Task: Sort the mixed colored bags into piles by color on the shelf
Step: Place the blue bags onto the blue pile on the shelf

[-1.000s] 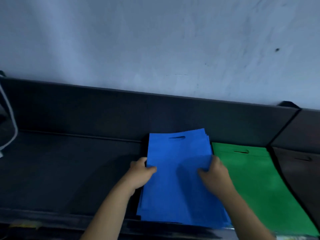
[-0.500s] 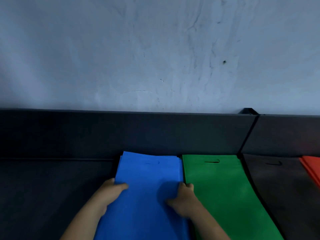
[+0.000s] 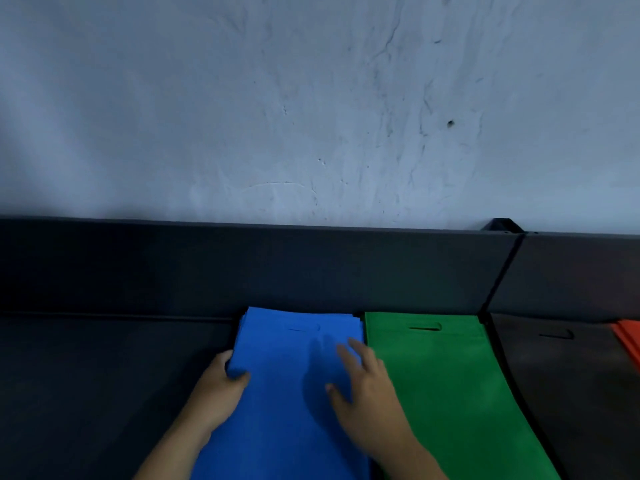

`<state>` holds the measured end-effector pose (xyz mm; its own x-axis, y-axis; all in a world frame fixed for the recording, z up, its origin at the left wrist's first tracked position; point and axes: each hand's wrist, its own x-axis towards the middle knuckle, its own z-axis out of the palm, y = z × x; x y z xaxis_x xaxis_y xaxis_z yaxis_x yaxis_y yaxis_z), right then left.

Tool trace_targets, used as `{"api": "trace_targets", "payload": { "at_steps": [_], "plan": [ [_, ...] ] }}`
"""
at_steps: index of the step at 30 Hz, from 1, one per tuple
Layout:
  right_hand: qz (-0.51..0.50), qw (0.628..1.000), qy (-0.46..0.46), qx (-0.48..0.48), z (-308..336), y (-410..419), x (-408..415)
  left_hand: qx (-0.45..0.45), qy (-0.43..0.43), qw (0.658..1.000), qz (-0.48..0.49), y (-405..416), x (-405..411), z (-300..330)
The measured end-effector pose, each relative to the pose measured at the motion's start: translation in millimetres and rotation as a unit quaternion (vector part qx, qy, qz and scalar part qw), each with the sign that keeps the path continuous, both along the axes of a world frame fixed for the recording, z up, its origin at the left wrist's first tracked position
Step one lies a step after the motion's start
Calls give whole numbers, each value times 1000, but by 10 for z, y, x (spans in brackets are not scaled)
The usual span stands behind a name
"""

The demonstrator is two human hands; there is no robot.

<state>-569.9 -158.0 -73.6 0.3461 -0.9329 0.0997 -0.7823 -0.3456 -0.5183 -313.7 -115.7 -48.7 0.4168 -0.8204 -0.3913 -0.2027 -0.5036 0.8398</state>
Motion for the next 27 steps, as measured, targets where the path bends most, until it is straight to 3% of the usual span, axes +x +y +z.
{"api": "trace_targets", "payload": {
  "at_steps": [4,8,10,15,17,20,21,25,27],
  "plan": [
    [84,992,71,62,-242,8,57,1,3,1000,19,-35,-9,-80],
    [11,994,-56,88,-240,-96,52,43,106,993,-1,-67,117,-31],
    [-49,985,-126,110,-235,-154,38,31,110,993,-23,-53,143,-17],
    [-177,951,-242,74,-40,-232,-23,-121,104,987,-10,54,263,210],
    [-153,916,-335,156,153,-251,5,-184,158,970,-8,117,347,396],
    [-62,814,-489,307,462,-250,116,-265,167,949,-26,173,365,681],
    [-40,807,-501,309,567,-227,190,-291,139,946,-27,172,351,767],
    [-31,868,-482,117,859,-40,427,-394,40,918,4,148,224,1020],
    [-28,874,-478,78,930,26,450,-416,22,909,28,160,210,1034]
  ]
}}
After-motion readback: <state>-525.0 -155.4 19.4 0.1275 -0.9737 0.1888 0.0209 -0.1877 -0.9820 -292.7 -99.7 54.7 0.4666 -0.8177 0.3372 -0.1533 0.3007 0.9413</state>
